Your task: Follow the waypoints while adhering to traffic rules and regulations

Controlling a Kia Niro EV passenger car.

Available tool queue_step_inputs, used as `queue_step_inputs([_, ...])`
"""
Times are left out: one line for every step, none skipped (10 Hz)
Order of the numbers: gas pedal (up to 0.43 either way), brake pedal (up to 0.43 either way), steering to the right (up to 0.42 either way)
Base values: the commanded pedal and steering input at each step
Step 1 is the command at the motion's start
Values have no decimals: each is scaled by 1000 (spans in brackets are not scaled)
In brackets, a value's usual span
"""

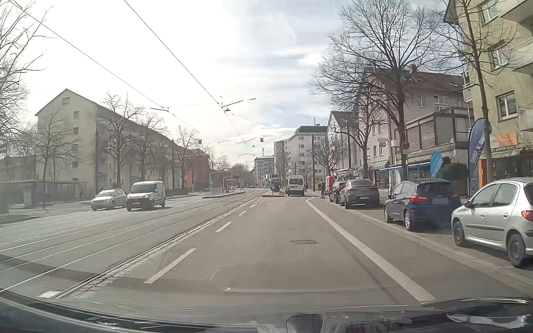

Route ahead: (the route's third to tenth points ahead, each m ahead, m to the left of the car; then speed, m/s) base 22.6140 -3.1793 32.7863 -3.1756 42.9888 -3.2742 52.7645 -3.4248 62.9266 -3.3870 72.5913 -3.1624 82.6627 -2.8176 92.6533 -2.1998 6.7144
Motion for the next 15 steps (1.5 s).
queue_step_inputs([0,0,-1])
queue_step_inputs([0,0,-1])
queue_step_inputs([0,0,-1])
queue_step_inputs([0,0,-1])
queue_step_inputs([0,0,-1])
queue_step_inputs([0,0,0])
queue_step_inputs([0,0,0])
queue_step_inputs([0,0,0])
queue_step_inputs([0,0,0])
queue_step_inputs([0,0,0])
queue_step_inputs([0,0,3])
queue_step_inputs([0,0,3])
queue_step_inputs([0,0,4])
queue_step_inputs([0,0,8])
queue_step_inputs([0,0,12])
